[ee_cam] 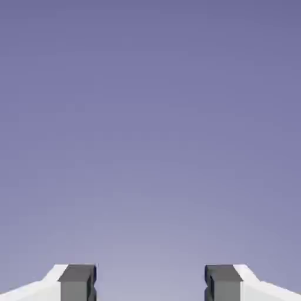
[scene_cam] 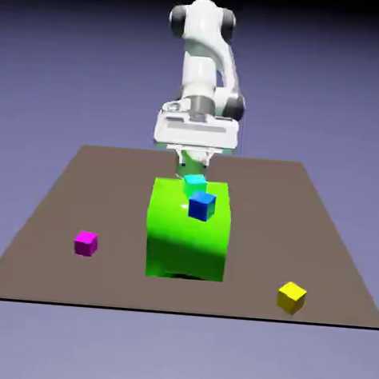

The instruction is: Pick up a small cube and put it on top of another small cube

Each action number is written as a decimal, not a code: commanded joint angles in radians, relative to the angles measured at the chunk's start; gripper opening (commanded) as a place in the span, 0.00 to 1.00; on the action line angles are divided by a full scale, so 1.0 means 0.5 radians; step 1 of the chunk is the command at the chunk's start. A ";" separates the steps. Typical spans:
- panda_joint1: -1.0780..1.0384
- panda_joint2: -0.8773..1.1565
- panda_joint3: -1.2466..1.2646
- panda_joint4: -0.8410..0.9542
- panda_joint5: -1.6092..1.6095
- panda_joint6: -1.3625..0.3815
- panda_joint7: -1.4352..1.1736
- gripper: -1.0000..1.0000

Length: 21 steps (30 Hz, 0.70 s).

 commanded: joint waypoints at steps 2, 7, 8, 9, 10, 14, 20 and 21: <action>0.028 0.145 0.007 0.119 0.081 -0.125 0.083 0.50; 0.096 0.507 0.023 0.417 0.285 -0.438 0.289 0.50; 0.110 0.580 0.027 0.476 0.326 -0.500 0.330 0.50; 0.124 0.652 0.030 0.536 0.366 -0.563 0.371 0.50; 0.138 0.725 0.034 0.595 0.407 -0.625 0.413 0.50; 0.193 1.015 0.047 0.833 0.570 -0.875 0.578 0.50; 0.275 1.450 0.067 1.191 0.814 -1.251 0.825 0.50; 0.289 1.522 0.070 1.250 0.855 -1.313 0.867 0.50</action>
